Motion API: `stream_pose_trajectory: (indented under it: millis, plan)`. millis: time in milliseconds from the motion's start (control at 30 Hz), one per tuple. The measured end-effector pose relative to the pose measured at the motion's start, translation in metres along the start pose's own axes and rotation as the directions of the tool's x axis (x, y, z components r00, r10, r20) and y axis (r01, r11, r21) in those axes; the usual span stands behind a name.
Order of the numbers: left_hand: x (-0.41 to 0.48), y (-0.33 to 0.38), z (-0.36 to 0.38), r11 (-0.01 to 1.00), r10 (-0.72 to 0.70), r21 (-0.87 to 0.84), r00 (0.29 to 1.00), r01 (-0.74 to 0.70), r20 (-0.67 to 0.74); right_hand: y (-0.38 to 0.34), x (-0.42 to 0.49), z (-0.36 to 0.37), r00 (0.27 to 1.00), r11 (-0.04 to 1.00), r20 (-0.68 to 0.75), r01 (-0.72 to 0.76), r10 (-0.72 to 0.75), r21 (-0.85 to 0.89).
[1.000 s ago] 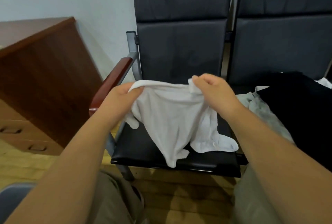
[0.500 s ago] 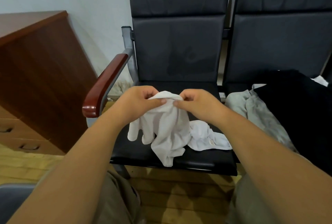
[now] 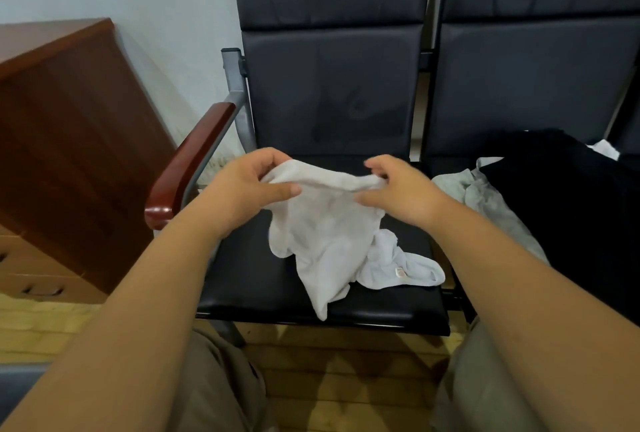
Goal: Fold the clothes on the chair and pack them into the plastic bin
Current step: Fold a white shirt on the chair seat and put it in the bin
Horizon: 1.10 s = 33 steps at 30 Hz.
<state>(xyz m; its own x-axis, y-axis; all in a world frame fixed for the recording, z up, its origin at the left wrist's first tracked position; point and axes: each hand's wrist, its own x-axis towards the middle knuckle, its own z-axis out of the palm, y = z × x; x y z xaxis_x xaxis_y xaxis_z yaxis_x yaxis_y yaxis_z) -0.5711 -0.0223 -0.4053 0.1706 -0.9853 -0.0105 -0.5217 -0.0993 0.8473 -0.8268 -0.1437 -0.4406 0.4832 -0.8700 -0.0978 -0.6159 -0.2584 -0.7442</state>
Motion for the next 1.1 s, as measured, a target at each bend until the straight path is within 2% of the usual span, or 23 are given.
stream_pose_trajectory:
  millis: [100,167,400,467,633,867,1000,1100]
  plan:
    - [0.000,0.006,0.011,0.995,0.043,0.087,0.993,-0.053,0.113,-0.016,-0.008,0.013,0.961,0.972,0.237,0.089,-0.140,0.216]
    - [0.001,0.008,0.014,0.992,0.044,0.112,0.992,-0.057,0.116,-0.025,-0.011,0.015,0.946,0.941,0.278,0.067,-0.165,0.332]
    - [0.010,0.000,0.009,0.970,-0.016,0.244,0.999,0.004,0.044,-0.021,-0.008,0.002,0.989,0.919,0.049,0.109,-0.137,0.378]
    - [0.010,0.001,0.012,0.971,-0.011,0.238,0.999,0.001,0.042,-0.021,-0.006,0.001,0.991,0.912,0.044,0.097,-0.125,0.399]
    - [0.008,0.008,0.025,0.981,0.035,0.188,0.999,-0.040,0.033,-0.028,-0.015,0.015,0.974,0.919,0.176,0.068,-0.146,0.388]
    - [0.015,0.003,0.033,0.998,0.039,0.036,0.998,-0.041,0.052,-0.029,-0.009,0.024,0.994,0.914,0.002,0.098,-0.107,0.393]
    - [0.021,-0.005,0.030,0.990,-0.056,0.138,0.993,0.041,0.105,-0.025,-0.006,0.014,0.992,0.907,-0.092,0.112,-0.081,0.406]
    - [0.023,-0.016,0.028,0.961,-0.137,0.266,0.968,0.079,0.208,-0.021,-0.003,0.007,0.986,0.913,-0.162,0.093,-0.030,0.397]
